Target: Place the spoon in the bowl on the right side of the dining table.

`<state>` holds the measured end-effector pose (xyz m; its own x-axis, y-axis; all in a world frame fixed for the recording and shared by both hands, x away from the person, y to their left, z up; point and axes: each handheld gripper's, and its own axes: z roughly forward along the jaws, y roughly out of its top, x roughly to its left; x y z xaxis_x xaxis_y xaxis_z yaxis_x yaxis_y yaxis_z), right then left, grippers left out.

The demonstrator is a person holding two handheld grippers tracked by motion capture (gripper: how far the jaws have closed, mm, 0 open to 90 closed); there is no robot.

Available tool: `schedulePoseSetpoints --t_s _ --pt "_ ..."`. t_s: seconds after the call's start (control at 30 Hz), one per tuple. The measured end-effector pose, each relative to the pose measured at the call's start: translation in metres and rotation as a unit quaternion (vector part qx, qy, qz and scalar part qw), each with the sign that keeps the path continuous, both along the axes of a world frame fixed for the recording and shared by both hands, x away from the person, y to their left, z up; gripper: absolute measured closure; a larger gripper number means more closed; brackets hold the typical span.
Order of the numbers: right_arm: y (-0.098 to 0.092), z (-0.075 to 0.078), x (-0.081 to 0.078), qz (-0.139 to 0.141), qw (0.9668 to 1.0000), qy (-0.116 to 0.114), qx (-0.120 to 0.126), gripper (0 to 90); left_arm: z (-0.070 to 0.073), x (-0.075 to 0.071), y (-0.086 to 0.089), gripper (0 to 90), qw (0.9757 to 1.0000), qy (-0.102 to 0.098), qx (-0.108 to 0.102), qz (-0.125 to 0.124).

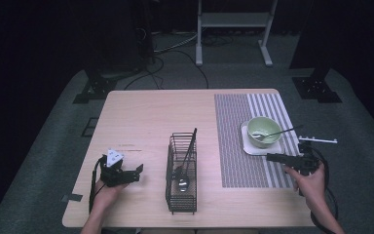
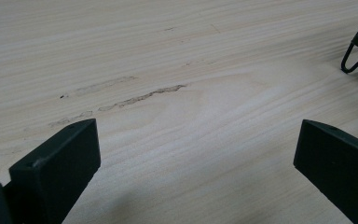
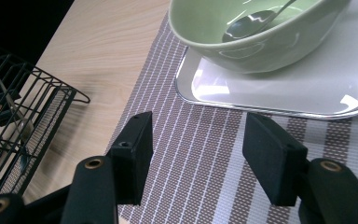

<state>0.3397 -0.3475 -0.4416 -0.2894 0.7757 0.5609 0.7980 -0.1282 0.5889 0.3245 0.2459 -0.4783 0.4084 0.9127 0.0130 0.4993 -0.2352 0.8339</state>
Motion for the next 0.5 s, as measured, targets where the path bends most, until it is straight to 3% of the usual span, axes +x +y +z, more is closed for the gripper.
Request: schedulePoseSetpoints --t_s 0.5 --pt "0.015 -0.003 -0.006 0.023 0.9997 -0.002 -0.013 41.3 0.000 0.000 0.000 0.0 1.0000 0.000 -0.001 0.000"
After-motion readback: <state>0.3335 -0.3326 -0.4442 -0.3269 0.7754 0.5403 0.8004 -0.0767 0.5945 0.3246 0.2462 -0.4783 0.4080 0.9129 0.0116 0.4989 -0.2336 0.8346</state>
